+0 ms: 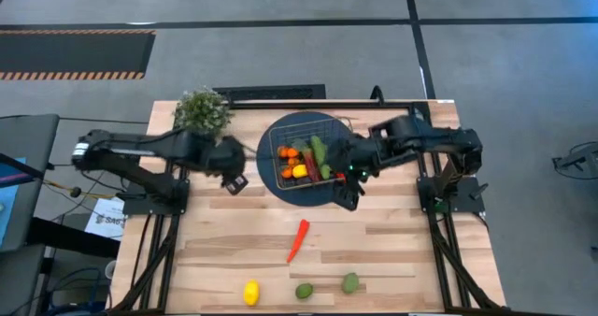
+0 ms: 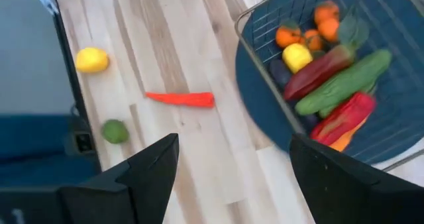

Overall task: Build produce basket
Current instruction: Put the carrot into the basket

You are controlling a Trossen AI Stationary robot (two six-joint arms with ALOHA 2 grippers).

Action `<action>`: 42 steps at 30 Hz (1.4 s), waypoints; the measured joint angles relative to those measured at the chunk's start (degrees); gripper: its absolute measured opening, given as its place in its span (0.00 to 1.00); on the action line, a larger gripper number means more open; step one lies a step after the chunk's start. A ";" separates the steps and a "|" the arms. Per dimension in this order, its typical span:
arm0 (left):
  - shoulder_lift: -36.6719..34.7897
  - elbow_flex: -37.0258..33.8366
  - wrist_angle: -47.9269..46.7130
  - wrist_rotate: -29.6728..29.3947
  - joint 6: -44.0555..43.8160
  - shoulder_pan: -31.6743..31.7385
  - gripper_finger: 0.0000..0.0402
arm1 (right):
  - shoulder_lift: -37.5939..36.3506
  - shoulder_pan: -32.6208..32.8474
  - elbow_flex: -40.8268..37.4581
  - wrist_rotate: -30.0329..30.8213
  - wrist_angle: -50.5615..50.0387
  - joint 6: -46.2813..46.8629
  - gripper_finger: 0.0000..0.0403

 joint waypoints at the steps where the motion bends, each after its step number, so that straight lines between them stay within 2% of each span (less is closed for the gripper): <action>1: -1.52 -2.01 0.75 -0.61 -3.13 -1.52 0.43 | 0.11 0.87 0.00 0.48 0.00 2.49 0.75; 5: -6.37 -8.84 2.42 -1.05 -11.61 -7.00 0.43 | 2.15 4.86 -0.13 2.43 0.17 15.51 0.75; 9: -9.13 -13.34 4.31 -0.95 -12.93 -10.55 0.43 | 6.58 9.43 0.02 4.70 1.03 29.88 0.75; 15: -10.10 -15.29 5.84 -0.92 -8.39 -13.76 0.43 | 16.58 13.31 -0.02 5.20 4.32 54.36 0.75; 20: -10.08 -15.38 6.69 -0.58 -2.29 -16.33 0.43 | 25.50 14.25 -0.04 3.80 9.67 66.21 0.75; 27: -10.08 -15.38 7.15 -0.50 2.63 -18.70 0.43 | 34.71 13.50 -0.06 2.36 12.84 74.30 0.75; 35: -10.08 -15.38 7.15 -0.56 3.45 -20.58 0.43 | 39.27 11.11 -0.04 2.09 13.96 76.53 0.75; 42: -10.08 -15.36 7.15 -1.02 3.26 -22.17 0.43 | 39.44 8.49 0.00 8.49 13.73 75.40 0.75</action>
